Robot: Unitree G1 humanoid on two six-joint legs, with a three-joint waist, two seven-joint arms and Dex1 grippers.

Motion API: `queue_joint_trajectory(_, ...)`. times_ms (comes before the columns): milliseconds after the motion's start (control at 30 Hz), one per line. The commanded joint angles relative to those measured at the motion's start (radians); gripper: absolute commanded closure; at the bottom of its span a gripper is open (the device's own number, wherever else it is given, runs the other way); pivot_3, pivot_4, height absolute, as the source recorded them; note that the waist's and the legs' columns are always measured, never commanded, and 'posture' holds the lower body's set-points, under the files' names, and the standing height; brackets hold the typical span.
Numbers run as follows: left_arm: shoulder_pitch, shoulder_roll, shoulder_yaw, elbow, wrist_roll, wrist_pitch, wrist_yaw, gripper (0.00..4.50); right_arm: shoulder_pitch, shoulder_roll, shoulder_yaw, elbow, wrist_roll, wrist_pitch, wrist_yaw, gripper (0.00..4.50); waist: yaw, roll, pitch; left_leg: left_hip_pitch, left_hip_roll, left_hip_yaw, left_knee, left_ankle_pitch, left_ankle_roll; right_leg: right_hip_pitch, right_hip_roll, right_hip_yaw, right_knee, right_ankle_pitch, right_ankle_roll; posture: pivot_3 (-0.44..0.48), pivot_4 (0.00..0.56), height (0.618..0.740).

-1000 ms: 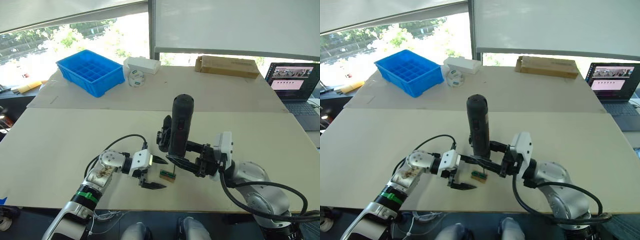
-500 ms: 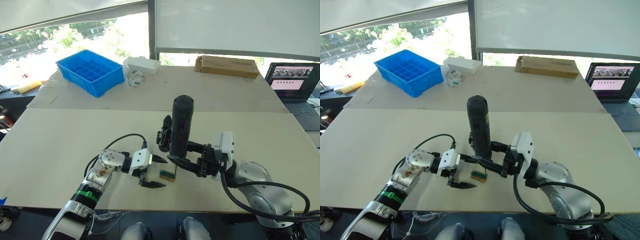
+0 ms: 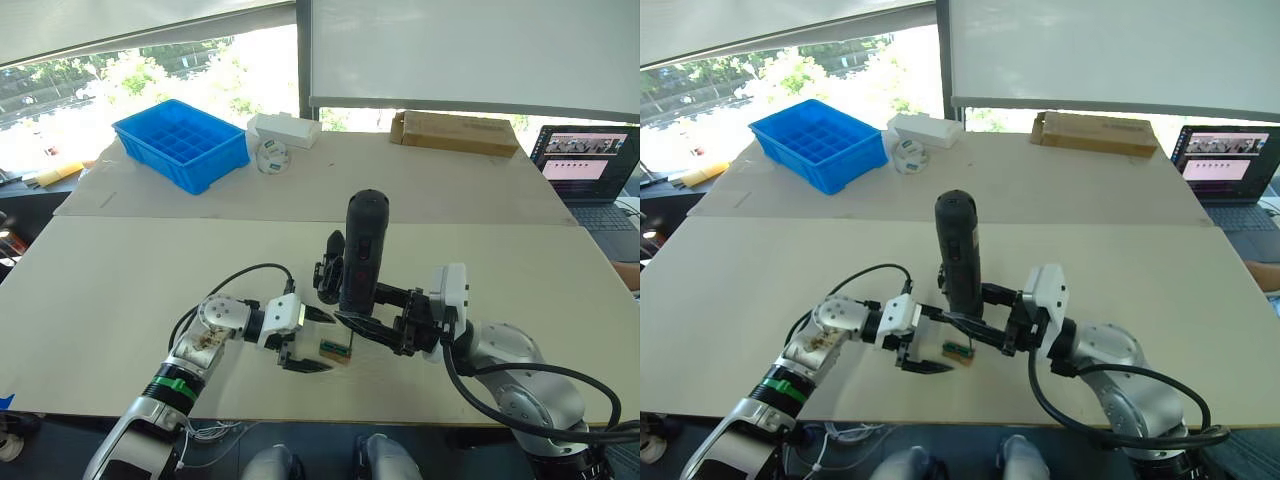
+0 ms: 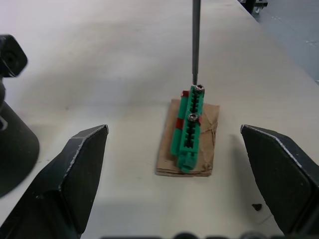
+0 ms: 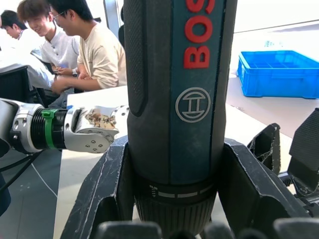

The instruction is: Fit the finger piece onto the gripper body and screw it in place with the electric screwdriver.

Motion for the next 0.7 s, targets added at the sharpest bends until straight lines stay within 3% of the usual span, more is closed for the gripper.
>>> queue_joint_trajectory(33, -0.011, -0.003, 0.012, -0.015, -0.008, -0.002, 0.006, 0.0, -0.009, 0.009, -0.007, -0.035, 0.015, -0.025, 0.004, 2.58, 0.0, 0.0, 0.0, 0.0, 0.0, 0.0, 0.0, 0.0, 0.0, 0.0, 0.0, 0.0, 0.0, 0.0, 0.0, 0.0, 0.15, 0.738)
queue_joint_trajectory(700, -0.012, -0.003, 0.009, -0.02, -0.01, 0.003, 0.008, 0.0, -0.014, 0.005, 0.0, -0.032, -0.029, -0.051, 0.013, 2.58, 0.0, 0.0, 0.0, 0.0, 0.0, 0.0, 0.0, 0.0, 0.0, 0.0, 0.0, 0.0, 0.0, 0.0, 0.0, 0.0, 0.15, 0.738)
